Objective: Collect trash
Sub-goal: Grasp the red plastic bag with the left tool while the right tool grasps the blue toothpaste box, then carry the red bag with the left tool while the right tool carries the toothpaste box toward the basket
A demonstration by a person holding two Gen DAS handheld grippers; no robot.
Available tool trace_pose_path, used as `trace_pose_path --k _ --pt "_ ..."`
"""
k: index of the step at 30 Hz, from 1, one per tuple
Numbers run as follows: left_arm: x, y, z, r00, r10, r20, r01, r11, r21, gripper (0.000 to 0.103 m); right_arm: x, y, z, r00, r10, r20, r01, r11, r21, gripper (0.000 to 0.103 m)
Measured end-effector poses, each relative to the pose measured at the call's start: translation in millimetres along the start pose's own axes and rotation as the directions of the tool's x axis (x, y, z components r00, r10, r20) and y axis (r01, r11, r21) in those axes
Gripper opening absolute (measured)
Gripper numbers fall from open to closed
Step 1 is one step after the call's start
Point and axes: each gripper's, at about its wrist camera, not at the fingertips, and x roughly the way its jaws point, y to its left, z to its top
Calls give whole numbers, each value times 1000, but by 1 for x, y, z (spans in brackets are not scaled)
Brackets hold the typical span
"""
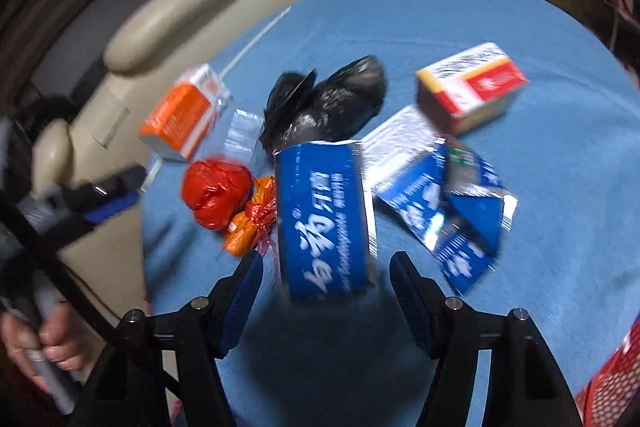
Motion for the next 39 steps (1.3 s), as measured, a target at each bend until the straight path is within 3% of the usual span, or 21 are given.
trace_pose_path --k 3,5,13,15,16,21,26,30,39 --pt "6 -1 8 999 -32 -34 31 999 -10 67 19 10 2 999 -41 -10 41 999 2 69" --pt "13 -5 11 997 -45 -58 44 999 -16 67 24 10 1 999 -37 -6 37 999 15 54" --pt "61 -21 9 986 -41 -159 37 999 -28 67 -16 -23 -19 997 -21 71 16 996 83 53" --pt "69 -22 5 986 -32 -162 27 999 -33 50 -27 -32 -23 995 -21 96 12 996 94 53" --pt "70 -20 3 986 -32 -164 27 999 -31 50 -35 -37 -28 994 -24 110 13 995 98 53" --pt "52 -19 -7 995 -23 -101 19 999 -46 44 -77 -58 -48 981 -27 191 8 995 102 53" --pt "12 -44 -18 998 59 15 -60 997 57 44 -104 -67 -62 965 -43 258 14 994 110 53" --pt "-23 -80 -33 982 140 128 -161 971 175 44 -112 -65 -64 955 -45 295 7 992 127 53" --pt "-62 -132 -56 946 172 276 -264 902 342 44 -132 -66 -71 937 -58 344 8 990 144 53"
